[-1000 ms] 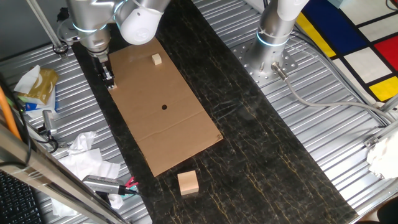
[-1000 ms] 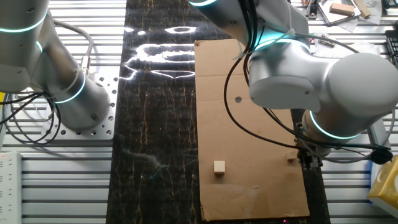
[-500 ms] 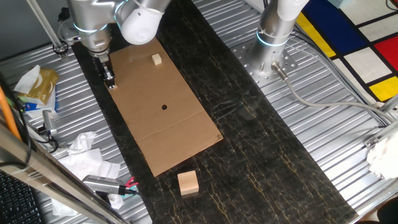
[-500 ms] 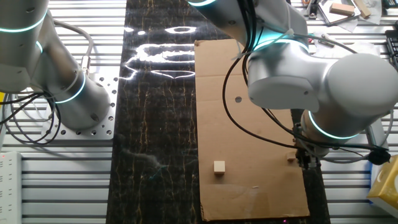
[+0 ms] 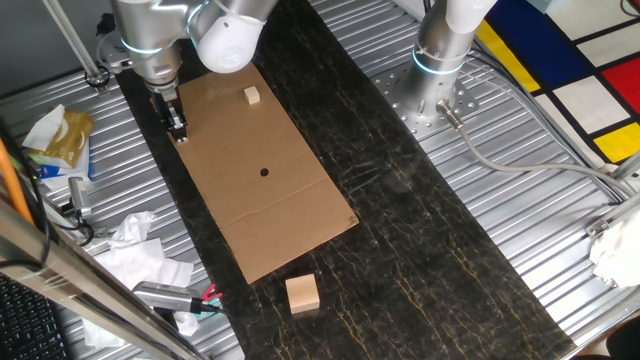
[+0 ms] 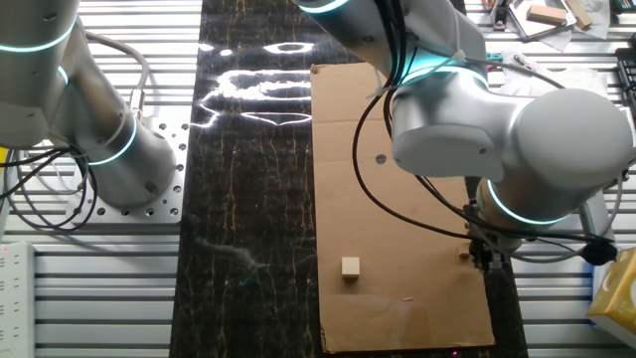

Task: Grab the block and place it at the designated location

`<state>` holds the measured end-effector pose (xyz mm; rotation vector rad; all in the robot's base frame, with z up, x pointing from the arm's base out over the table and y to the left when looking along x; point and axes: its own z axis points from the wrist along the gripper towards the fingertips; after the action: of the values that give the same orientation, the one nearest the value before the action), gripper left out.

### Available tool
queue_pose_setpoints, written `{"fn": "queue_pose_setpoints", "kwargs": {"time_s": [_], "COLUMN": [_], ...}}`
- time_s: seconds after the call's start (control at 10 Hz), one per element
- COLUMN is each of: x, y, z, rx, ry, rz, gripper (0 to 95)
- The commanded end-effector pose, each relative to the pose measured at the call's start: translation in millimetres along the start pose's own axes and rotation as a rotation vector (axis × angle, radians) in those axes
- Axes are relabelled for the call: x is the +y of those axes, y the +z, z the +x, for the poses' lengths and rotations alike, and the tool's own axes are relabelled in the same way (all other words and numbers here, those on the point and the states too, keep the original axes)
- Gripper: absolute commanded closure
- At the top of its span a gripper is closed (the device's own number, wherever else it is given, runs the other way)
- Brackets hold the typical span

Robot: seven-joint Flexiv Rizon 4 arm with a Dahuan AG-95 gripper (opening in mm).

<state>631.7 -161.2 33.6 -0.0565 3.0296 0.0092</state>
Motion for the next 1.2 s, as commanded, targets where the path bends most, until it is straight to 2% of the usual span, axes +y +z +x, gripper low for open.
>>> {"fn": "queue_pose_setpoints", "kwargs": {"time_s": [0.1,1.2], "x": [-0.3,-0.7], "y": [-0.3,0.9], "z": [0.5,4.6], "rx": [0.0,-0.005], "ry": [0.001,0.007], "rz": [0.0,0.0], "gripper": [57.0,57.0]}}
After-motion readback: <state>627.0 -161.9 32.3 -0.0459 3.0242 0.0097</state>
